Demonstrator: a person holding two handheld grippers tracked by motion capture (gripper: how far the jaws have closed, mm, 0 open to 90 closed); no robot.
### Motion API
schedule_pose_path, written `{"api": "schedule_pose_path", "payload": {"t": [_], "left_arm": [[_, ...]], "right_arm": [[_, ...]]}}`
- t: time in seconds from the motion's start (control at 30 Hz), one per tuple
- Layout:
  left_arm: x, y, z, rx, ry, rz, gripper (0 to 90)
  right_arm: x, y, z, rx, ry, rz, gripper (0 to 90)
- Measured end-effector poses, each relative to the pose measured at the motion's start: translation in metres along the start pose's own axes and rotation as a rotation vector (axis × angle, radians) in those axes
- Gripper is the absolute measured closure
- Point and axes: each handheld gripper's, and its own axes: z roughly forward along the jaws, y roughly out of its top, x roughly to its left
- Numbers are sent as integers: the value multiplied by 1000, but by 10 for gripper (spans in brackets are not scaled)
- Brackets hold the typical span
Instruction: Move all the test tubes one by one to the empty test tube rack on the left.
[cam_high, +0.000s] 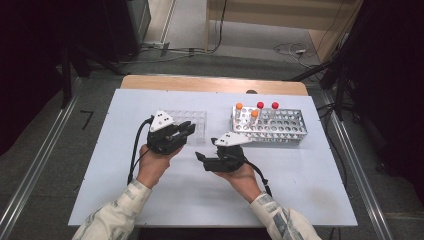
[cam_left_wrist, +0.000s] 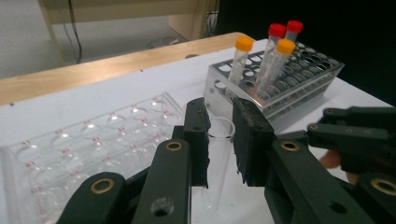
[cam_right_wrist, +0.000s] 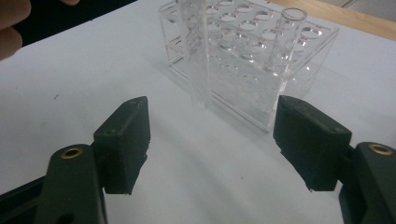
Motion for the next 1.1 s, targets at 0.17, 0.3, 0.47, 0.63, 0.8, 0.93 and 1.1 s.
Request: {"api": "schedule_pose_path", "payload": {"t": [0.17, 0.3, 0.47, 0.63, 0.8, 0.93, 1.1], "left_arm": [[6, 14, 0, -17, 25, 1, 765], [10, 23, 3, -25, 42, -1, 766], [12, 30, 9, -25, 55, 3, 766], [14, 34, 15, -23, 74, 6, 765], [17, 35, 24, -22, 94, 2, 765], [21, 35, 31, -13, 103, -12, 765], [21, 33, 35, -7, 110, -5, 765]], "right_arm": [[-2, 0, -2, -1, -3, 7, 257], [-3, 0, -3, -2, -7, 17, 257], [-4, 1, -5, -12, -9, 22, 257], [-4, 2, -6, -15, -9, 24, 258], [-3, 3, -6, -19, -7, 22, 258], [-4, 3, -7, -18, -7, 28, 257], [-5, 3, -8, -20, -7, 27, 258]]}}
